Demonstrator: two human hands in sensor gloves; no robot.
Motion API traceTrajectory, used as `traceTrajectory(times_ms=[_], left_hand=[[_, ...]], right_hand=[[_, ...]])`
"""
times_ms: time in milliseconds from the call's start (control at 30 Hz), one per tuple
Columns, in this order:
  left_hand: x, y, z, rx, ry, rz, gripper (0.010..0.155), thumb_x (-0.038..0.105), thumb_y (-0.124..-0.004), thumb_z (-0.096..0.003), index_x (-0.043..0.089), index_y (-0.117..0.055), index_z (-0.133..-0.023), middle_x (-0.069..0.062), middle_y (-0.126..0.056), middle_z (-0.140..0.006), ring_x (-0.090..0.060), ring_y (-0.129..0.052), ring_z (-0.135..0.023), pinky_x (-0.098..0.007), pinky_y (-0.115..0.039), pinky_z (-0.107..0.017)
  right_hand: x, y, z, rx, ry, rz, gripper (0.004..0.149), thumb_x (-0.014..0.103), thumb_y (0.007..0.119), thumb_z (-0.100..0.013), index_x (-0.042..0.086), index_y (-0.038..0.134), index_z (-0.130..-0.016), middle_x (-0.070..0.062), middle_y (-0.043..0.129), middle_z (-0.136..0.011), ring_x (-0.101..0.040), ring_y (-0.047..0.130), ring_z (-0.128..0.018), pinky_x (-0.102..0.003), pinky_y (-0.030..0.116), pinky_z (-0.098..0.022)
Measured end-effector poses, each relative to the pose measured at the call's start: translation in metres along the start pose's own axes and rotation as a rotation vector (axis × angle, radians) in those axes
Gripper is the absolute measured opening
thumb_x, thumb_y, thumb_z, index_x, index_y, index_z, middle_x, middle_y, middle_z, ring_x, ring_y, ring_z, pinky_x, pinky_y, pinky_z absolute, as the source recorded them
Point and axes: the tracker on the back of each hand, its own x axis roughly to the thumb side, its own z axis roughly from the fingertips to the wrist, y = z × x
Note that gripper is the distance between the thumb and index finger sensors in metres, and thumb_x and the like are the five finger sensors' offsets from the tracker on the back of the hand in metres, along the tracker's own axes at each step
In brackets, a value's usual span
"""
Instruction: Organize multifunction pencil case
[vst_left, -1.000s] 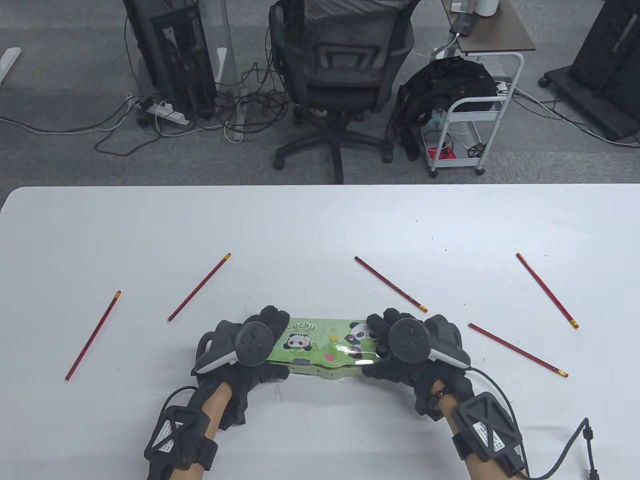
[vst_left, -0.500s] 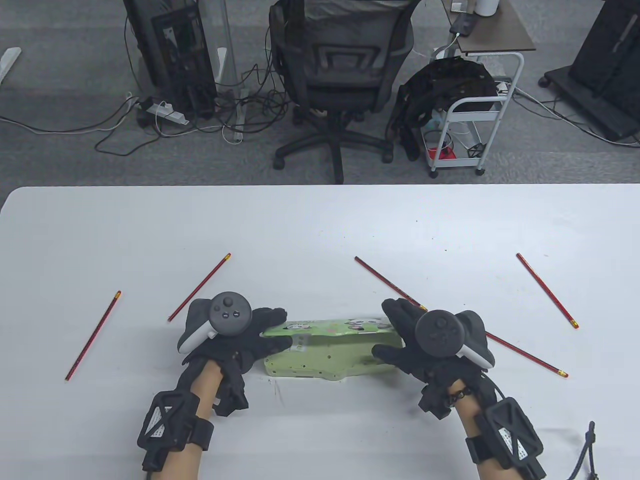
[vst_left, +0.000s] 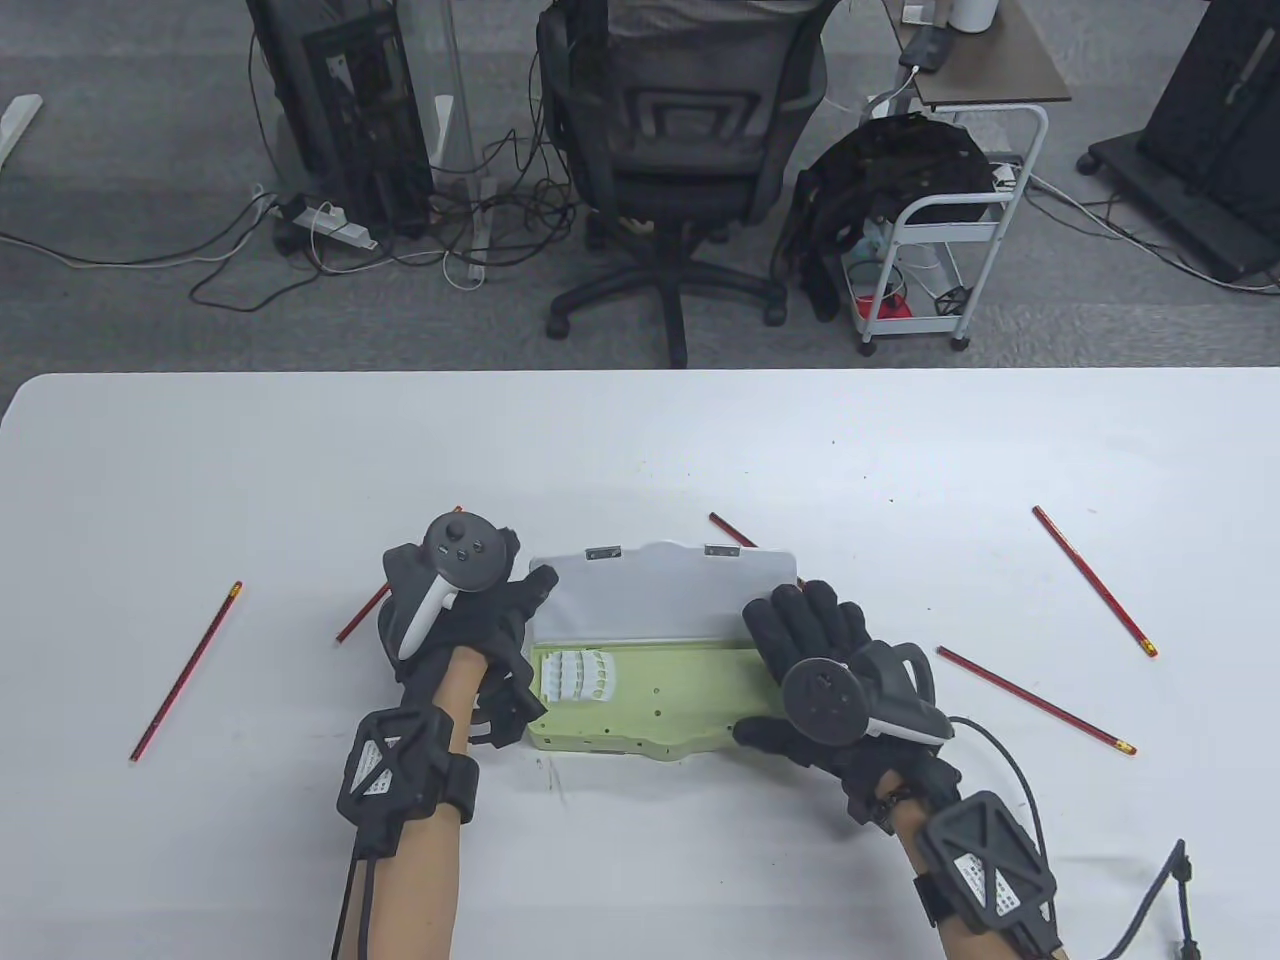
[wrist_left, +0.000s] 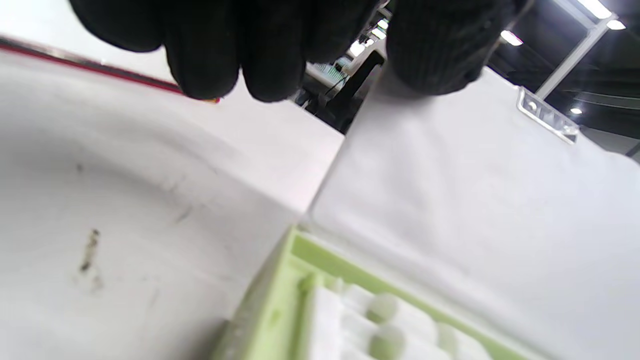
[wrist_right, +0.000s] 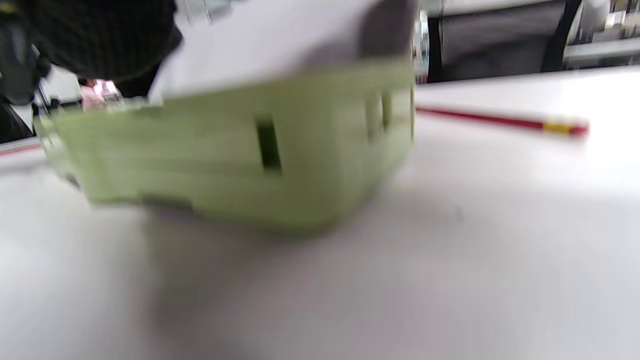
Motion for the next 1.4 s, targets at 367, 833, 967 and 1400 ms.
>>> traceTrajectory(times_ms=[367, 833, 967, 1400], left_hand=[[-0.018, -0.038, 0.051, -0.354, -0.393, -0.225, 0.113, 0.064, -0.075, -0.0419, 0.006, -0.013, -0.116, -0.027, -0.019, -0.125, -0.063, -0.031, -0.109, -0.080, -0.041, -0.067], [-0.021, -0.051, 0.047, -0.347, -0.393, -0.286, 0.118, 0.067, -0.078, -0.0347, 0.008, -0.018, -0.117, -0.025, -0.026, -0.126, -0.057, -0.035, -0.112, -0.080, -0.043, -0.068], [-0.021, -0.051, 0.046, -0.345, -0.390, -0.292, 0.117, 0.067, -0.078, -0.0340, 0.008, -0.019, -0.117, -0.024, -0.027, -0.126, -0.057, -0.035, -0.112, -0.080, -0.043, -0.068], [-0.020, -0.051, 0.045, -0.345, -0.384, -0.306, 0.117, 0.068, -0.077, -0.0342, 0.009, -0.019, -0.117, -0.024, -0.028, -0.126, -0.058, -0.036, -0.112, -0.080, -0.043, -0.068]], right_hand=[[-0.011, 0.011, -0.012, 0.084, 0.020, -0.162, 0.108, 0.063, 0.071, -0.044, -0.004, 0.019, -0.112, -0.038, 0.019, -0.110, -0.068, 0.028, -0.098, -0.073, 0.035, -0.069], [-0.011, 0.011, -0.010, 0.088, 0.020, -0.162, 0.106, 0.063, 0.068, -0.044, -0.004, 0.021, -0.112, -0.039, 0.017, -0.110, -0.069, 0.027, -0.097, -0.075, 0.035, -0.068], [-0.016, -0.002, 0.002, 0.023, 0.038, -0.196, 0.102, 0.062, 0.067, -0.044, -0.002, 0.026, -0.112, -0.038, 0.023, -0.111, -0.068, 0.029, -0.098, -0.075, 0.036, -0.067], [-0.100, -0.053, 0.081, -0.193, 0.446, 0.032, 0.079, 0.052, 0.076, -0.045, 0.002, 0.061, -0.105, -0.031, 0.062, -0.104, -0.059, 0.068, -0.092, -0.069, 0.061, -0.067]])
